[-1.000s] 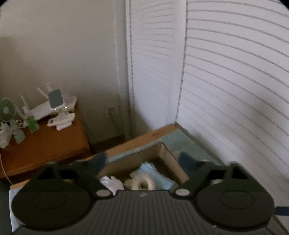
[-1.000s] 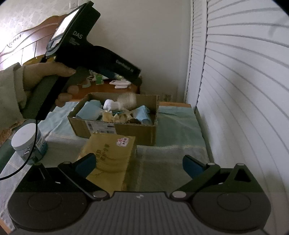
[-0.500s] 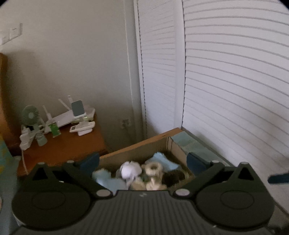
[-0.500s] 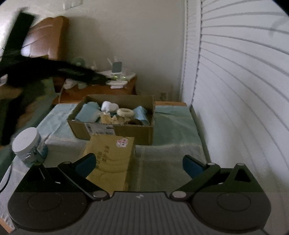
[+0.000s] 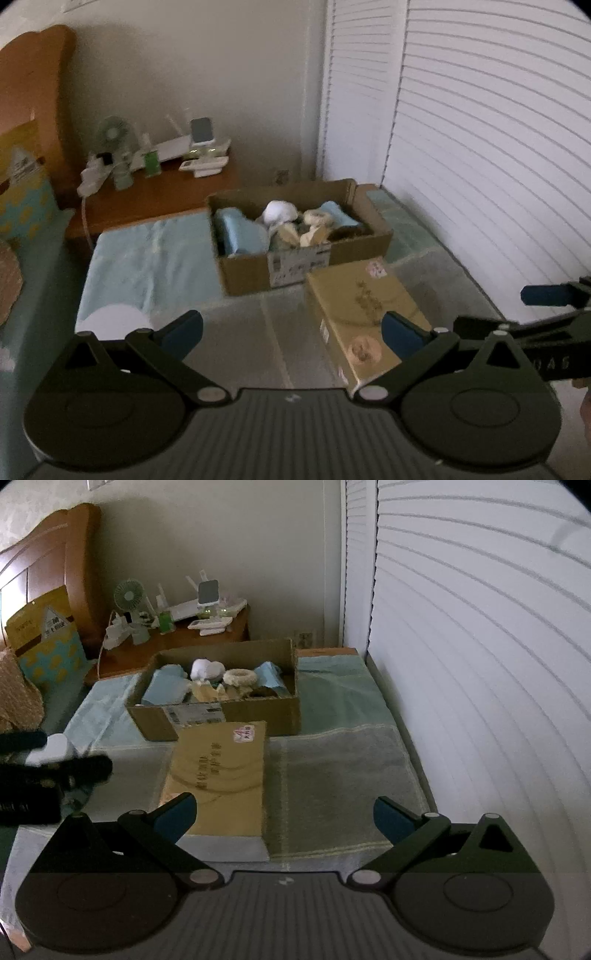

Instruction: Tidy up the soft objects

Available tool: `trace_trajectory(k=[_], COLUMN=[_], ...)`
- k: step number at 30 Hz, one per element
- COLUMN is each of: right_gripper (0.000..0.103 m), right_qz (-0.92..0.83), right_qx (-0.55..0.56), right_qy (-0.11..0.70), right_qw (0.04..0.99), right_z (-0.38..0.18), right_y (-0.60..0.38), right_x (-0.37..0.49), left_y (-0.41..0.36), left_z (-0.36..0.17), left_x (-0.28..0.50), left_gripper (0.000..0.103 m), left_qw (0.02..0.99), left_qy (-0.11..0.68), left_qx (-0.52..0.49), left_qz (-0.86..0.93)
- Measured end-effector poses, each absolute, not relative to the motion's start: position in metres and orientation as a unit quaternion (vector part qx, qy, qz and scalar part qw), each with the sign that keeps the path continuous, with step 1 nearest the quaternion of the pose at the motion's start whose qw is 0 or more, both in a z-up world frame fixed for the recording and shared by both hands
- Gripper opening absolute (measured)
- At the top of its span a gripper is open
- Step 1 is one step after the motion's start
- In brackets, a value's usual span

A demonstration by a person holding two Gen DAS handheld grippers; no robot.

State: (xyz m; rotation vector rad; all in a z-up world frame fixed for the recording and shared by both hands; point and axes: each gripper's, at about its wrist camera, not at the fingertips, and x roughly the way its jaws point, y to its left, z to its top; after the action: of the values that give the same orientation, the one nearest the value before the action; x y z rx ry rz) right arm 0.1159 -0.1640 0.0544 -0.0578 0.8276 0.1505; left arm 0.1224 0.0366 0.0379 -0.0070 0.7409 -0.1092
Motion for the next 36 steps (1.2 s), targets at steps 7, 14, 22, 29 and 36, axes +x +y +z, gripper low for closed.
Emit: trace_trajectory(k=[7, 14, 22, 29, 36], right_gripper=[0.103, 0.103, 0.103, 0.103, 0.103], right_qz=[0.065, 0.069, 0.066, 0.066, 0.066], right_qx=[-0.027, -0.028, -0.033, -0.033, -0.035], right_qy=[0.392, 0.384, 0.387, 0.387, 0.386], right_qw=[0.917, 0.92, 0.919, 0.919, 0.92], right_z=[0.068, 0.075, 0.076, 0.076, 0.076], right_y=[-0.16, -0.158, -0.155, -0.156, -0.155], right_x=[0.104, 0.097, 0.095, 0.095, 0.094], left_y=[0.041, 0.034, 0.034, 0.034, 0.035], left_z=[0.049, 0.051, 0.049, 0.048, 0.049], left_x=[0.104, 0.093, 0.09, 0.088, 0.087], left_gripper=[0.102, 0.102, 0.102, 0.102, 0.102], left_qw=[0.933, 0.936, 0.934, 0.932, 0.931], left_qy=[0.359, 0.353, 0.358, 0.362, 0.365], left_qx=[-0.013, -0.004, -0.004, -0.007, -0.007], left_qz=[-0.025, -0.009, 0.001, 0.006, 0.007])
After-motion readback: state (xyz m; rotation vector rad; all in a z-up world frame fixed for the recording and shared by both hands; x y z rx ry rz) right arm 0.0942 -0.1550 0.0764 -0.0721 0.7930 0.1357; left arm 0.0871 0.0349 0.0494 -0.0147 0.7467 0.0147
